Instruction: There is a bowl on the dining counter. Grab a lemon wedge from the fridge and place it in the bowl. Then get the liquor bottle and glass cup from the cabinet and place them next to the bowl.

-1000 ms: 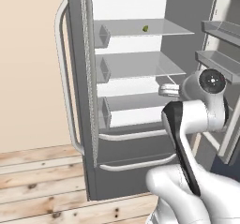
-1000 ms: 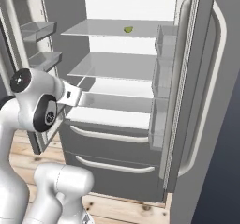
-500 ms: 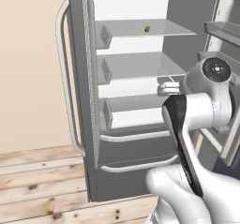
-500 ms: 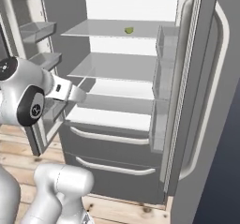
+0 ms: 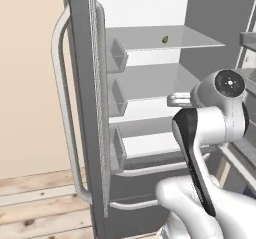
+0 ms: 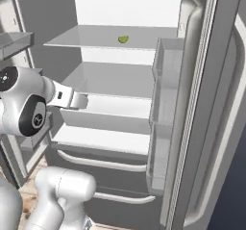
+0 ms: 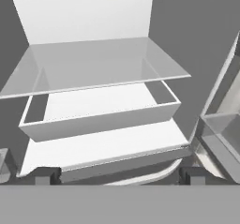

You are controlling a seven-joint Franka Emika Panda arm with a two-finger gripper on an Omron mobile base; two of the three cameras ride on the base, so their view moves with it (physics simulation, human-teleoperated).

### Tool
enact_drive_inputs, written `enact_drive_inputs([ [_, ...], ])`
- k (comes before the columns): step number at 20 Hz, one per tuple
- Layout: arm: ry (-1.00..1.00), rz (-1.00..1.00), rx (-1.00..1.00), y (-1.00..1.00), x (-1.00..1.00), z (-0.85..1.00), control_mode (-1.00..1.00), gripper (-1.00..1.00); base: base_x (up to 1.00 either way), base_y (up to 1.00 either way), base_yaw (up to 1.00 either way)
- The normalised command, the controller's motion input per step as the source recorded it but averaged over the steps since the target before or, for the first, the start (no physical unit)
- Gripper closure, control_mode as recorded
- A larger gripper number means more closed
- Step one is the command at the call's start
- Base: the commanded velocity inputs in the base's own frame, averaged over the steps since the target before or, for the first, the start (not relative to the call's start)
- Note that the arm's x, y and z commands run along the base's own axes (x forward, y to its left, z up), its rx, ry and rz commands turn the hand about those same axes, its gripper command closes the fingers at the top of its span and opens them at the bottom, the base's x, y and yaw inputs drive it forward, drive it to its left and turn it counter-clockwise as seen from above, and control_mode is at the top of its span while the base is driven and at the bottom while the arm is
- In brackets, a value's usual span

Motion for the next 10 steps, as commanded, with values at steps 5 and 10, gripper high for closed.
enact_drive_inputs([
  [5,0.00,0.00,0.00,0.00,0.00,0.00,1.00,-1.00,0.71,-0.17,-0.14],
  [10,0.00,0.00,0.00,0.00,0.00,0.00,1.00,-1.00,0.74,-0.13,-0.19],
])
